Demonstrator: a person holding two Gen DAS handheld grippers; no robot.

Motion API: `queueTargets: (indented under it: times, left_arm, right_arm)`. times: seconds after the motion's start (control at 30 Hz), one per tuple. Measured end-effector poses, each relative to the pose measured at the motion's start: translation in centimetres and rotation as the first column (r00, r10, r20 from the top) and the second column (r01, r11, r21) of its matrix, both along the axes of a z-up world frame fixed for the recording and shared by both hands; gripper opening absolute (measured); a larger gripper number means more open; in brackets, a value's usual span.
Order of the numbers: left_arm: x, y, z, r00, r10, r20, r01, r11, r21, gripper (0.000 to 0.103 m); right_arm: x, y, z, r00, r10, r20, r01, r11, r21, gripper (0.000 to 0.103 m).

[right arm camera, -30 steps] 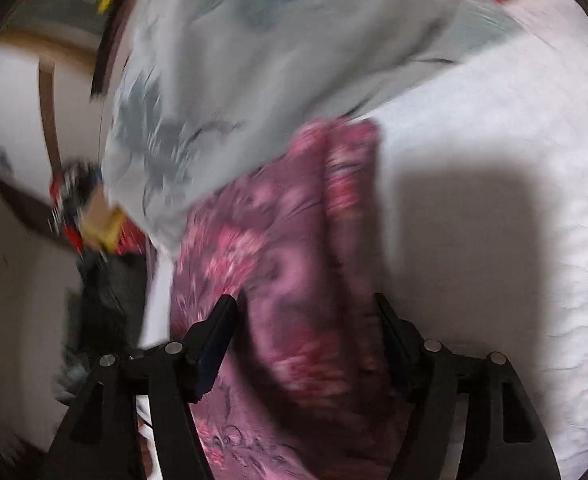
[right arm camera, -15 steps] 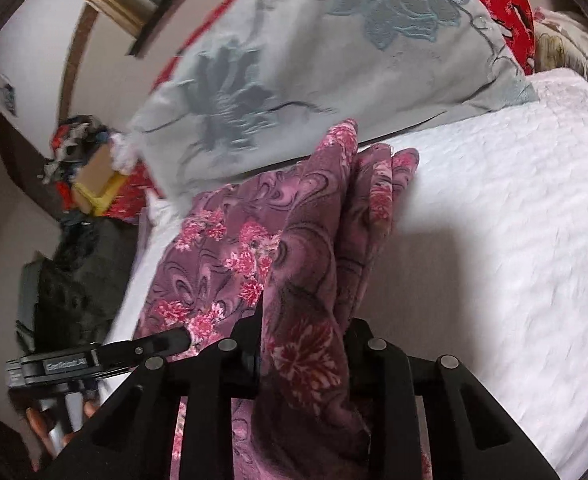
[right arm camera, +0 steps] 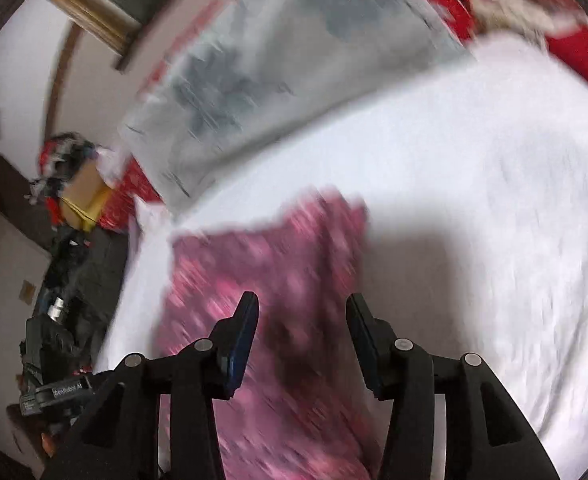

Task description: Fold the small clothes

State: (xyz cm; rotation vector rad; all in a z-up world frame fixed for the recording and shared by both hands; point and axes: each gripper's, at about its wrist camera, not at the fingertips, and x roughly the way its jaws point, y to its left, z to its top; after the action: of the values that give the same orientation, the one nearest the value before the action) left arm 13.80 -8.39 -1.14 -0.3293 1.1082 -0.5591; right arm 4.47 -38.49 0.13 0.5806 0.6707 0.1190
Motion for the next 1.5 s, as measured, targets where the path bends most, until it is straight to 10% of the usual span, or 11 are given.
queueTargets:
  times: [0.13,0.27,0.4,0.8,1.07,1.2,1.37,1.5]
  left_arm:
    - [2.5,-5.1,0.5,0.993,-0.010,0.121,-0.009,0.987,0.158,0.055]
    - [5.7,-7.2,-2.9,0.991,-0.011,0.136,-0.031,0.953,0.303,0.056]
    - [5.5,-7.8,-2.6,0.982,-0.047,0.182,-0.026,0.925,0.378,0.058]
    - [2.1,-6.0,-1.2,0.984,-0.006,0.176,-0.062,0.923,0.380,0.058]
    - [-1.0,-5.1,-2.6,0.991,-0.026,0.132,-0.036,0.894,0.447,0.062]
    - [-3.7,-2.0,-2.9,0.994,0.004,0.107,-0.042,0.935,0.352,0.062]
    - [-5.6,-1.2,-5.8,0.997,0.012,0.077,-0.038,0.937,0.346,0.078]
    - [-4.7,0.0,-4.4,0.999,0.043,0.029,-0.050,0.964,0.263,0.078]
  right_arm:
    - [3.4,2.6,-0.1,0.995,0.096,0.018,-0.093,0.986,-0.137,0.037]
    - [7.0,2.1,-4.9,0.988,0.038,-0.151,-0.079,0.958,-0.277,0.017]
    - [7.3,1.0,-4.8,0.990,0.040,-0.134,-0.071,0.969,-0.236,0.014]
    - [-1.4,3.7,-0.3,0.981,0.191,-0.041,-0.195,0.943,-0.271,0.023]
    - [-2.0,4.8,-4.4,0.979,0.138,-0.150,-0.189,0.886,-0.423,0.034]
    - [-4.8,3.9,-1.6,0.983,0.164,-0.085,-0.183,0.926,-0.331,0.036]
    - [-5.8,5.1,-6.1,0.955,0.184,-0.233,-0.274,0.851,-0.448,0.035]
    - [-5.5,3.7,-3.3,0.970,0.163,-0.182,-0.219,0.909,-0.353,0.039]
